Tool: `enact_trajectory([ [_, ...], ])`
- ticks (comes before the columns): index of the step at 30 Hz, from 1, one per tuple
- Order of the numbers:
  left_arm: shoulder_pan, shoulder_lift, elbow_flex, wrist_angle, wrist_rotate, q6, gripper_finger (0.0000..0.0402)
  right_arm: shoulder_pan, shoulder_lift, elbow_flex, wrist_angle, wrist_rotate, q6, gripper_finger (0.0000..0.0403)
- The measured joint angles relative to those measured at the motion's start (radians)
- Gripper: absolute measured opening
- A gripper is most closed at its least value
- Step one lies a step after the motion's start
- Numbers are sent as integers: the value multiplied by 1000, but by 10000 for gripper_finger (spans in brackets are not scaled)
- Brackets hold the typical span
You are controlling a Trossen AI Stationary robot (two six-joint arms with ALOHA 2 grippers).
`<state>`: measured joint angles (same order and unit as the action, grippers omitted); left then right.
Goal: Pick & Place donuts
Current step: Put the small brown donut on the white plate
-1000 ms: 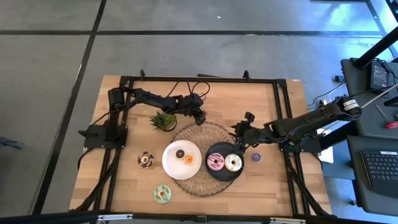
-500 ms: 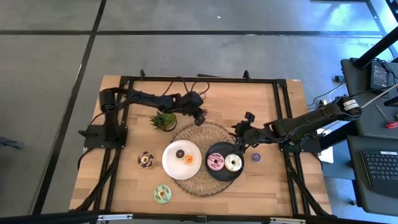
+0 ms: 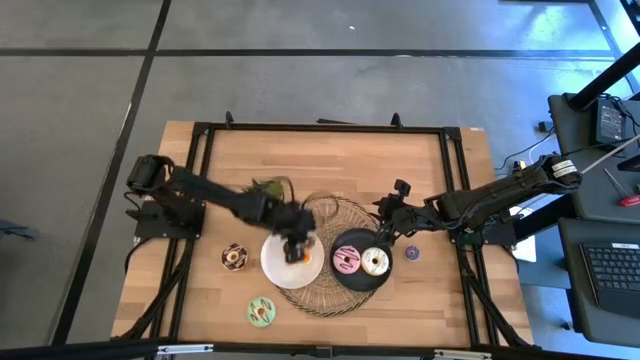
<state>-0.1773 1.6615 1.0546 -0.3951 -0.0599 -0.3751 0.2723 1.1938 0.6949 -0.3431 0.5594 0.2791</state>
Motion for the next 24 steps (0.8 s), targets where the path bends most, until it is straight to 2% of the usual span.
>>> enact_trajectory([
  [4,-110,0,0,2,-3,-107,17,-12,0,0,0,0,5,145],
  [7,-174,10,-1,5,-55,-228,17,-14,0,0,0,0,6,145],
  [10,-219,38,-3,-27,-125,-343,17,-14,0,0,2,0,23,145],
  [14,-243,85,-2,-38,-161,-446,17,-14,0,0,4,-1,32,145],
  [20,-251,112,-3,-65,-183,-511,17,-14,0,0,3,-1,35,145],
  [24,-257,90,-3,-55,-185,-494,17,-14,0,0,3,-1,53,145],
])
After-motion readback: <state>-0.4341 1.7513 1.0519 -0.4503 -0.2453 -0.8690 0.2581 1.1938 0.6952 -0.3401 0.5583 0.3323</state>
